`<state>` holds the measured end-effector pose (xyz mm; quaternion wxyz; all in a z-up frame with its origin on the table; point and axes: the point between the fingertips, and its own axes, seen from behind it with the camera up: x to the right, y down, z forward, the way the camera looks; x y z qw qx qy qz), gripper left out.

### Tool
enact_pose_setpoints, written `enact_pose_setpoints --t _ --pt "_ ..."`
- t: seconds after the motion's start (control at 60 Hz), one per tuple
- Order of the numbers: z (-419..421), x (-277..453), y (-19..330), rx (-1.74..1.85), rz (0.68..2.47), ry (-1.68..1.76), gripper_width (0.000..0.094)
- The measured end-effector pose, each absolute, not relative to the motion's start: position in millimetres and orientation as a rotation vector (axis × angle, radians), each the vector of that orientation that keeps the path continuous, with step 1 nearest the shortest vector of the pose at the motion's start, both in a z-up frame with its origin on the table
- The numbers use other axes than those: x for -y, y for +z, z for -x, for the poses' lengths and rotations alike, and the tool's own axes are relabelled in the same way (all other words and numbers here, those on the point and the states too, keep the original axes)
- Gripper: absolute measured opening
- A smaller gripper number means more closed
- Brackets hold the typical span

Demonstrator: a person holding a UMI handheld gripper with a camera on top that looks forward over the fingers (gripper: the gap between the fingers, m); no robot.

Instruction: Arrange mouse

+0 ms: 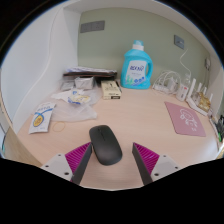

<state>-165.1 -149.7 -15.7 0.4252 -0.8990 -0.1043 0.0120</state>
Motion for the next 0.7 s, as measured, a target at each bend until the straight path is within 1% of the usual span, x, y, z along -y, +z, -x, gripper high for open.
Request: enact_pose_setpoints --t 0.1,0.133,0.233,0.283,0.35,0.467,0.533,0.583,0.617,0.7 --pt "166 131 -17 0.239 2.242 0.052 0.0809" --pt "167 126 -18 0.231 2.241 0.060 0.0787" --pt "174 116 -18 0.236 2.229 0.087 0.0622" --pt "180 113 -18 0.270 2.223 0.100 0.0482" --pt "182 112 -18 0.273 2.219 0.091 0.0461" --pt "183 110 -17 0.276 2.227 0.111 0.0377" --pt "181 110 -16 0.280 2.233 0.114 0.0353" --pt "180 110 -4 0.279 2.218 0.134 0.0354" --pt "178 108 11 0.278 2.196 0.150 0.0355" --pt "165 97 73 0.235 2.102 0.206 0.0355"
